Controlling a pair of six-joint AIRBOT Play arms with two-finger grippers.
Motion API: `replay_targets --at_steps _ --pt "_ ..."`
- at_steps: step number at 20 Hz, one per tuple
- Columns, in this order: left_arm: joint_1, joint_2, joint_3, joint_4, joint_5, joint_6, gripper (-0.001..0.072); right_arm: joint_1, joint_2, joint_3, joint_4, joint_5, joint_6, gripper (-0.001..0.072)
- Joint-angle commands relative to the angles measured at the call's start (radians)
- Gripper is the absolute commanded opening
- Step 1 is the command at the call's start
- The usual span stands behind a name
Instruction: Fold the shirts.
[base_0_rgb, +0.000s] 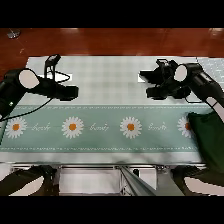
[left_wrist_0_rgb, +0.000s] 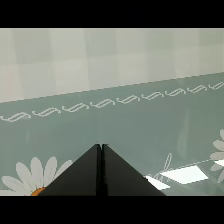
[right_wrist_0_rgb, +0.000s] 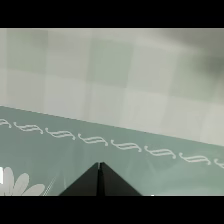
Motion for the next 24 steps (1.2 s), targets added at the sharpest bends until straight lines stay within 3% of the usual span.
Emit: replay_targets --at_steps 1,13,16,18,19,20,21,22,23,24 --pt "0.0 -0.001 0.0 0.0 0.0 0.0 0.0024 0.001 0.0 0.0 0.0 0.0 0.0 0.0028" --pt "0.0 -0.001 0.0 0.0 0.01 0.007 0.0024 0.001 0.0 -0.001 0.0 0.0 0.0 0.0028" --pt "0.0 -0.001 0.0 0.0 0.115 0.007 0.0024 0.0 0.0 0.0 0.001 -0.008 0.0 0.0028" --pt "0.0 -0.002 0.0 0.0 0.226 0.007 0.0024 0.0 0.0 0.0 -0.03 -0.119 -0.001 0.0029" --pt "0.0 -0.006 0.0 0.0 0.284 0.007 0.0025 -0.001 0.0 0.0 -0.09 -0.192 0.002 0.0101" --pt "0.0 -0.012 0.0 0.0 0.336 0.007 0.0025 -0.001 0.0 0.0 -0.18 -0.267 0.028 0.0404" --pt "0.001 -0.023 0.0 0.001 0.388 0.008 0.0027 -0.003 0.0 0.001 -0.301 -0.347 0.118 0.0629" --pt "0.001 -0.032 0.0 0.001 0.433 0.01 0.0077 -0.013 -0.001 0.008 -0.412 -0.413 0.21 0.063" --pt "0.001 -0.045 0.0 0.001 0.459 0.015 0.0355 -0.037 -0.003 0.017 -0.509 -0.477 0.311 0.0631" --pt "0.001 -0.059 0.0 0.001 0.473 0.013 0.0702 -0.077 -0.015 0.035 -0.552 -0.522 0.391 0.063"
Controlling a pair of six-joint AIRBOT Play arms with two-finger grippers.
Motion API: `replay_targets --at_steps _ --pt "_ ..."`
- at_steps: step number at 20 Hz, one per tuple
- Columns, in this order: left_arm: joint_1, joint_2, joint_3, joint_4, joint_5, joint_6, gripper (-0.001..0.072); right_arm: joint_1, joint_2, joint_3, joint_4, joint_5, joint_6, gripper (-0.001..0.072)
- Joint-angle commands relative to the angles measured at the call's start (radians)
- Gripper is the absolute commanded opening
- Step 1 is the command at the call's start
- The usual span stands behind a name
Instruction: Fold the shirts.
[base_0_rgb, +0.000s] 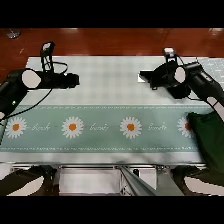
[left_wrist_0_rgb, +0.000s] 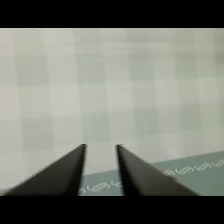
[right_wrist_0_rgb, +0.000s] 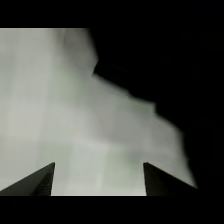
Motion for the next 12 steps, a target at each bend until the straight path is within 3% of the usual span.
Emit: replay_targets --at_steps 1,4,7,11,12 --pt "0.002 -0.042 0.0 0.002 0.131 0.005 0.0703 -0.094 -0.037 0.056 -0.238 -0.205 0.261 0.063" --pt "0.003 -0.077 0.0 0.002 0.123 0.005 0.0702 -0.221 -0.178 0.195 -0.127 -0.125 0.229 0.063" --pt "0.003 -0.095 0.0 0.002 0.113 0.005 0.0702 -0.279 -0.345 0.343 0.012 0.053 0.072 0.063" --pt "0.005 -0.1 0.0 0.002 0.068 0.005 0.0702 -0.29 -0.499 0.472 0.102 0.303 -0.037 0.0628" --pt "0.007 -0.1 0.0 0.002 0.041 0.005 0.0702 -0.29 -0.515 0.49 0.124 0.345 -0.061 0.057"
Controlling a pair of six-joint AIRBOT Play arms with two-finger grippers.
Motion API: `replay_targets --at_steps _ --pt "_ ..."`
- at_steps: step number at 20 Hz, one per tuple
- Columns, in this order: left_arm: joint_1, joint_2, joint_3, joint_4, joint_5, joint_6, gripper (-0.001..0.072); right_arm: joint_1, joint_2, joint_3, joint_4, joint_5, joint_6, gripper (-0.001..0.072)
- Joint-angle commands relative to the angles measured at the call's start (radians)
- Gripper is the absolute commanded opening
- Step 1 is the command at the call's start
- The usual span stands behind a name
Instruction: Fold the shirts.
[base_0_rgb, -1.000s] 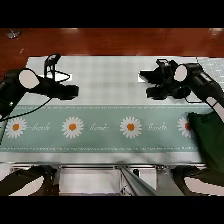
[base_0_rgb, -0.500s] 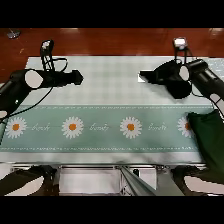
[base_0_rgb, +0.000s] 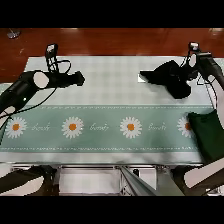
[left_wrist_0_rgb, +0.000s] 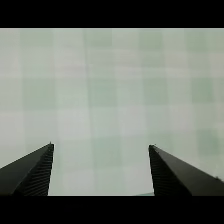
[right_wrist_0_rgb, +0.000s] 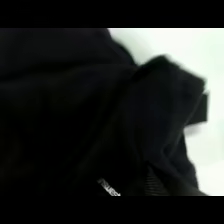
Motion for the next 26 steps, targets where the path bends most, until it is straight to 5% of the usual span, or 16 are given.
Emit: replay_targets --at_steps 1,2,3,9,13,18,22,26 --pt "0.008 -0.005 0.0 0.002 -0.082 0.001 0.0702 -0.016 -0.09 0.089 0.111 0.204 -0.108 0.0401" --pt "0.018 -0.003 0.001 0.004 -0.129 0.001 0.0702 -0.016 -0.09 0.105 0.139 0.23 -0.138 0.0155" --pt "0.035 0.003 0.001 0.028 -0.177 0.0 0.0702 -0.016 -0.09 0.14 0.166 0.269 -0.166 0.0029" --pt "0.21 0.198 -0.014 0.094 -0.432 0.032 0.0701 -0.013 0.124 0.41 0.257 0.278 -0.215 0.0028" --pt "0.164 0.496 -0.183 0.085 -0.431 0.066 0.0701 0.041 0.373 0.425 0.351 0.197 -0.316 0.0027" --pt "0.115 0.801 -0.402 0.085 -0.431 -0.059 0.0701 0.157 0.586 0.425 0.341 0.176 -0.388 0.0027" --pt "0.113 0.864 -0.449 0.045 -0.431 -0.067 0.0701 0.265 0.707 0.425 0.342 0.178 -0.44 0.0027" --pt "0.114 0.851 -0.449 0.041 -0.419 -0.067 0.07 0.391 0.74 0.404 0.4 0.337 -0.459 0.0027"
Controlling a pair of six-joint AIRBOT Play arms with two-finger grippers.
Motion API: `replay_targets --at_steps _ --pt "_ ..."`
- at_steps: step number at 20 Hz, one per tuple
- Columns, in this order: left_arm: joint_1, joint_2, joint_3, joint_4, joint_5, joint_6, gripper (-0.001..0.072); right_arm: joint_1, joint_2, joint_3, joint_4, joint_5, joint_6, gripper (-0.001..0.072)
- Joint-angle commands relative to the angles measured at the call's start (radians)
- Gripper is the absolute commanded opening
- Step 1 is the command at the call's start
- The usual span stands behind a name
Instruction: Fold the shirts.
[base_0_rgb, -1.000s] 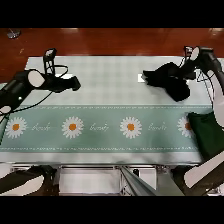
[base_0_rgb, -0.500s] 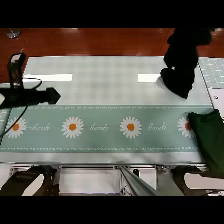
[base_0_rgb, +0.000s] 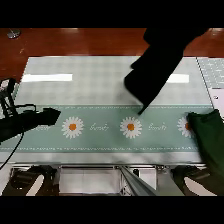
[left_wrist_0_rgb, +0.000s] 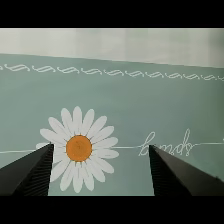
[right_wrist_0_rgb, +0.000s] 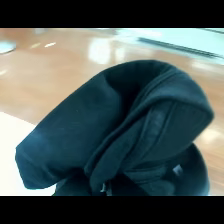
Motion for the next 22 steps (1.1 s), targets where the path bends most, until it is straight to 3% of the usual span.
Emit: replay_targets --at_steps 1,4,7,9,13,14,15,19,22 --pt "-0.002 0.009 -0.013 -0.01 0.005 -0.008 0.0701 0.122 0.035 -0.048 0.081 0.122 -0.027 0.0027" --pt "-0.001 -0.002 -0.014 -0.011 0.005 -0.009 0.0701 0.244 0.034 -0.237 0.12 0.085 -0.013 0.0027" --pt "-0.001 -0.019 -0.018 -0.025 0.005 -0.008 0.0701 0.348 -0.013 -0.497 0.164 -0.063 0.043 0.0027" --pt "-0.002 -0.039 -0.019 -0.026 0.005 -0.008 0.0701 0.407 -0.116 -0.607 0.262 -0.158 0.046 0.0028" --pt "-0.001 -0.102 -0.02 -0.026 0.011 -0.009 0.07 0.503 -0.372 -0.626 0.409 -0.232 0.068 0.0031" --pt "-0.001 -0.125 -0.02 -0.026 0.015 -0.009 0.0701 0.517 -0.417 -0.625 0.455 -0.244 0.068 0.0197" --pt "-0.001 -0.147 -0.02 -0.026 0.015 -0.008 0.0701 0.517 -0.45 -0.624 0.493 -0.244 0.062 0.0598" --pt "0.005 -0.207 -0.019 -0.025 -0.006 0.019 0.0701 0.317 -0.405 -0.603 0.48 -0.107 0.048 0.0617" --pt "0.046 -0.206 -0.022 -0.025 -0.084 0.037 0.0701 0.025 -0.261 -0.608 0.315 0.087 0.048 0.0617"
